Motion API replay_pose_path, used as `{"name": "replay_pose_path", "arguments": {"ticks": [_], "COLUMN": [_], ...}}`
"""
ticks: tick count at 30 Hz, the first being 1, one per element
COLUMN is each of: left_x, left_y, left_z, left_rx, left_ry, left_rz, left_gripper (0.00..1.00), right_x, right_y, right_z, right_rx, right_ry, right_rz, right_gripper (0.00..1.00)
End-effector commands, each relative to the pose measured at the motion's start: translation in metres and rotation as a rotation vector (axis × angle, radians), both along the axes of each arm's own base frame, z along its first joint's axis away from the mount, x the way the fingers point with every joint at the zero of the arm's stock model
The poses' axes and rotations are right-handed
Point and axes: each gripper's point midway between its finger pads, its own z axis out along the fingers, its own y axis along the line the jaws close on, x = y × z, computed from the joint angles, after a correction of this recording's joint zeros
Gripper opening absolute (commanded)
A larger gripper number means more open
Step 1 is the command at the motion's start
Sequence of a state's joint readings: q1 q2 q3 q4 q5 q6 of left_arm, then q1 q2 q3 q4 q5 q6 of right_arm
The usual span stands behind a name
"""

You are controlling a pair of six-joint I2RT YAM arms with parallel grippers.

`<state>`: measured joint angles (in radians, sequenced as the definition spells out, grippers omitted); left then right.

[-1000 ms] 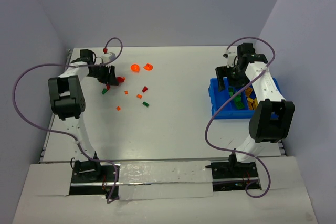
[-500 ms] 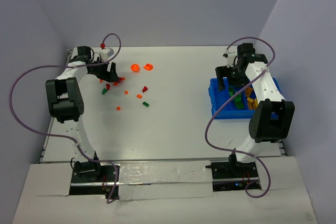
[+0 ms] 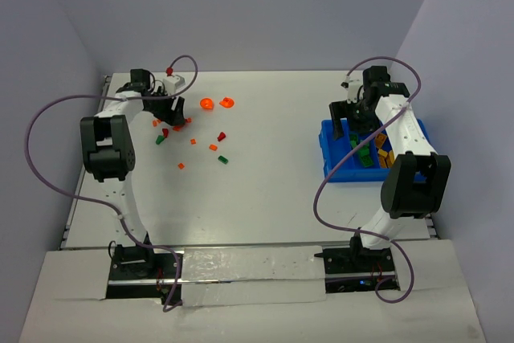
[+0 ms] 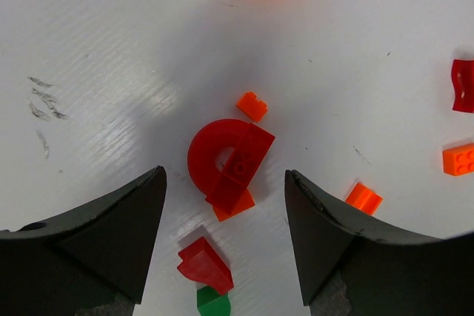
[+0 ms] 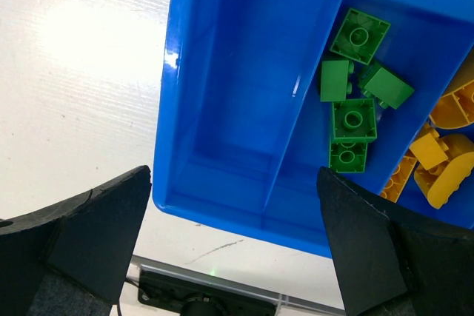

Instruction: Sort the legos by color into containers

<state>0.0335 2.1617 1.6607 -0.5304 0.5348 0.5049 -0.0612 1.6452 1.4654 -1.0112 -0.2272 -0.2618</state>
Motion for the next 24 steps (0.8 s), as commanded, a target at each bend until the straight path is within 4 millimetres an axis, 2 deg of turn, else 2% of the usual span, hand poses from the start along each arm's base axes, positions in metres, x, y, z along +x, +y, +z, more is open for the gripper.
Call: {"name": "replay_pose_path", "arguments": {"ticks": [1, 11, 16, 18, 22, 24], "left_x": [0.008, 0.007, 0.012, 0.012, 0.012, 0.010], "left_y": [-0.002, 0.001, 0.005, -0.010, -0.014, -0.016], "left_z": [-0.001, -0.014, -0.012, -0.010, -0.001, 0.008], "left_rx": [0.045, 0.086, 0.098, 0.098, 0.092, 0.084], "left_ry": [-0.014, 0.000, -0.020, -0.030, -0.051, -0.062], "left_rz": [-0.027, -0.016, 0.003, -0.025, -0.036, -0.044], "left_gripper": [0.73, 0.64, 0.50, 0.46, 0.34, 0.28], "right_x": [0.004, 0.007, 0.008, 0.008, 0.008, 0.008], "right_y": [0.001, 0.002, 0.005, 0.008, 0.016, 0.026], "right_z": [0.005, 0.008, 0.010, 0.012, 0.018, 0.025], "right_rx": [0.006, 0.012, 0.021, 0.023, 0.036, 0.058], "right_ry": [-0.012, -0.018, -0.023, -0.029, -0.045, -0.058], "right_rz": [-0.003, -0.003, -0.001, 0.005, 0.019, 0.033], "right_gripper": [1.00, 1.00, 1.00, 1.00, 1.00, 1.00]}}
